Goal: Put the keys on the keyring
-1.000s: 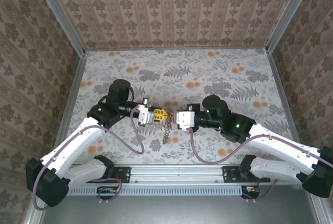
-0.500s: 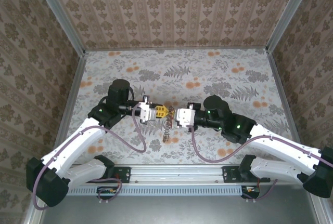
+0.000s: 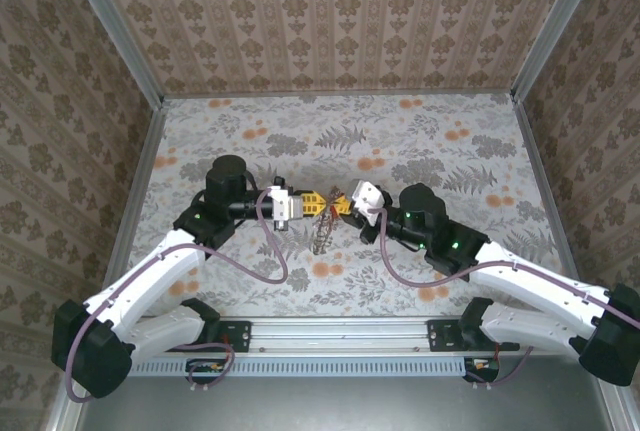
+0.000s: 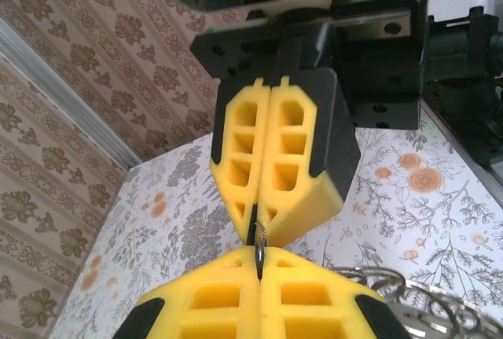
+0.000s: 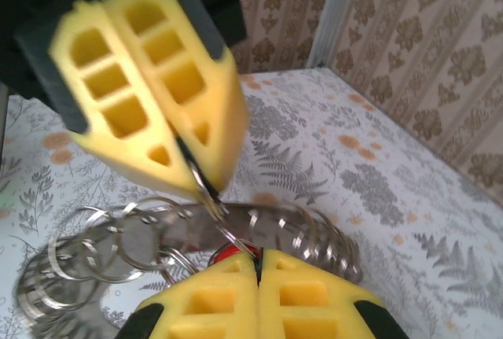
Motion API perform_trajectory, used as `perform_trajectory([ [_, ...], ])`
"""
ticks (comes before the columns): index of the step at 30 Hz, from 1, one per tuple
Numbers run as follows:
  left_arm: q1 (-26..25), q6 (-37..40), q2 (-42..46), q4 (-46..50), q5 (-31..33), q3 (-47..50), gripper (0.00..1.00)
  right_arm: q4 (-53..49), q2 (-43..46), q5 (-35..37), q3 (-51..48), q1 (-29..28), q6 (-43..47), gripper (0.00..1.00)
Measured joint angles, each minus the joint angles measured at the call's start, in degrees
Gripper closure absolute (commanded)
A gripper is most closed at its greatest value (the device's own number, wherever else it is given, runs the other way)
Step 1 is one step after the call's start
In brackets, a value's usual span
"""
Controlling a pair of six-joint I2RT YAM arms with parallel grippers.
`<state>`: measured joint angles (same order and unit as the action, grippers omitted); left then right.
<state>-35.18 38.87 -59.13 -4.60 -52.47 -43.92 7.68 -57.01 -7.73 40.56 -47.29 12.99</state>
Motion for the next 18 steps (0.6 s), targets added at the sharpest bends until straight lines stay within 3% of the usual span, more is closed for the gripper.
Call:
perform_trajectory([
  [18,0.0,-2.21,-0.15,0.33,2.4,0.02,1.0,-0.11,1.95,-1.11,-0.68,0.98,1.44,1.0],
])
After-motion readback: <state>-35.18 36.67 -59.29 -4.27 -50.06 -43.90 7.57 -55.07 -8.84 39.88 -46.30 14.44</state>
